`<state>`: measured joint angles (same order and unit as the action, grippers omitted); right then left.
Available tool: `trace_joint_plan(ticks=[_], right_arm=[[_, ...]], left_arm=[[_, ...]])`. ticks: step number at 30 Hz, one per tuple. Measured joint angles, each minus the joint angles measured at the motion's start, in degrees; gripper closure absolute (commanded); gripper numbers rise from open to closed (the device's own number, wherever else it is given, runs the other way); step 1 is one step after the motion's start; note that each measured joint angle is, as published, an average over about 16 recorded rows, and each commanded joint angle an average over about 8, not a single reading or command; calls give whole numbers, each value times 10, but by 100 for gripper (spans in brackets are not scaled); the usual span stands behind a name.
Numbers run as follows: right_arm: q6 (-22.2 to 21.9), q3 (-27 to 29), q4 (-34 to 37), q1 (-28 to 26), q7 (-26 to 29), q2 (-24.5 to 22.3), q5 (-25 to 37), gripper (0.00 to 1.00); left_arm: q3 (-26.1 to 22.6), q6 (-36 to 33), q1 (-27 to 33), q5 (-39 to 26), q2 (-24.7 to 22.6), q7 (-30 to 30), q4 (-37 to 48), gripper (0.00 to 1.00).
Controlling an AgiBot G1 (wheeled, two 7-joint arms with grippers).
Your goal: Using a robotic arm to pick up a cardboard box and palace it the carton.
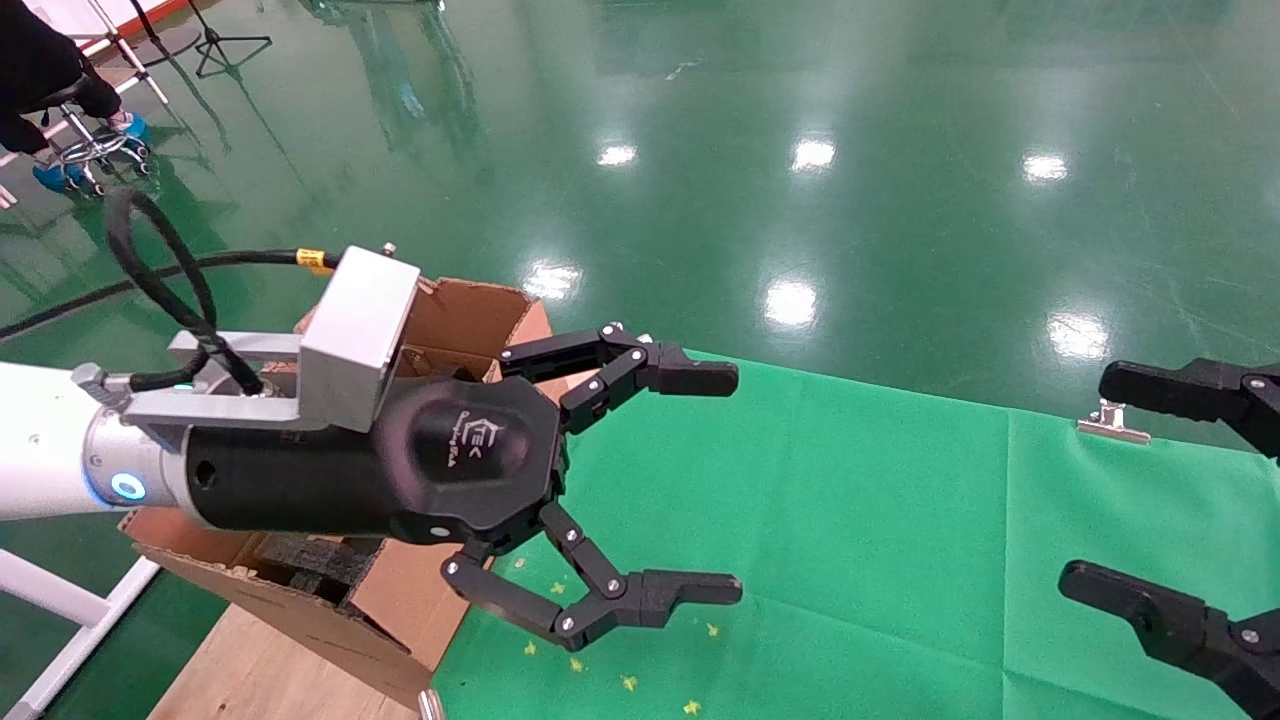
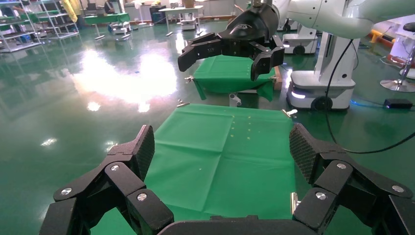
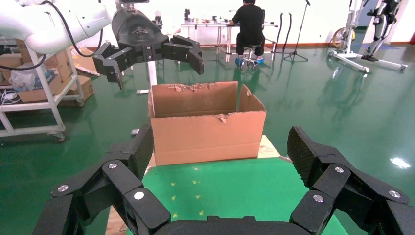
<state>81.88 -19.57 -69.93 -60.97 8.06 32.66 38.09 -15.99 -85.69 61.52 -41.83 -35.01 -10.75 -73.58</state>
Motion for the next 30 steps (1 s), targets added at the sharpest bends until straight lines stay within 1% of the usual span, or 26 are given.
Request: trace_joint_plan(ticks=[30], right_arm=[[0,0,0,0,0,0,0,0]], left_arm=[[0,1,1,-1,0,0,1,0]])
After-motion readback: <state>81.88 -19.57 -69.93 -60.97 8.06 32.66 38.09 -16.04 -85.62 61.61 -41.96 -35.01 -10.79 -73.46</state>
